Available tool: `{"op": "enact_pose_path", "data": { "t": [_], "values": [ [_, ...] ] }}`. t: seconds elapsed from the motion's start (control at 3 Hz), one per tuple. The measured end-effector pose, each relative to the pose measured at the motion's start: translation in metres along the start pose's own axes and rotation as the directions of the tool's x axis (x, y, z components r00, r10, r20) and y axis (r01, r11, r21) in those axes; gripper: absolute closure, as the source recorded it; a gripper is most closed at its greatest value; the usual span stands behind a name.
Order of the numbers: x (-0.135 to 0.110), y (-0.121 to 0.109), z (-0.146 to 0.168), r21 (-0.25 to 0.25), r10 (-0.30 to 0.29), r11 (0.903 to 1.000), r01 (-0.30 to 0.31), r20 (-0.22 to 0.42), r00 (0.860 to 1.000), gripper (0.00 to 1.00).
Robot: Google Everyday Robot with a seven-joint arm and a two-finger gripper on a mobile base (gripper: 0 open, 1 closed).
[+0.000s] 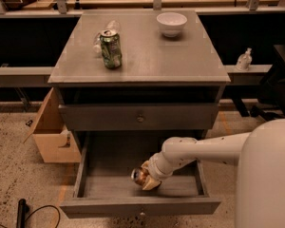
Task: Place orange can into middle drawer
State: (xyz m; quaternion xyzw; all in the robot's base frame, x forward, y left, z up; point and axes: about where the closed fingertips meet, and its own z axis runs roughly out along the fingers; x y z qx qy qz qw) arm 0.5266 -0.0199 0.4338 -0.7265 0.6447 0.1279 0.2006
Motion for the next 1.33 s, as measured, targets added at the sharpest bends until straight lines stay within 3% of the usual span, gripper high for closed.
{"op": "enact_pose_path", "data": {
  "t": [0.33,0.67,1.0,1.33],
  "values": [
    [0.003,-0.005,-0.018,0.053,0.034,0.9981,-0.031,-0.055,0.998,0.45],
    [0.002,-0.009,-0.052,0.094,0.056,0.9944,-0.048,-0.078,0.995,0.68],
    [0.001,-0.009,-0.082,0.099,0.078,0.9928,-0.067,-0.107,0.991,0.91],
    [-0.006,-0.011,-0.116,0.099,0.107,0.9901,-0.099,-0.071,0.992,1.0]
  ]
}}
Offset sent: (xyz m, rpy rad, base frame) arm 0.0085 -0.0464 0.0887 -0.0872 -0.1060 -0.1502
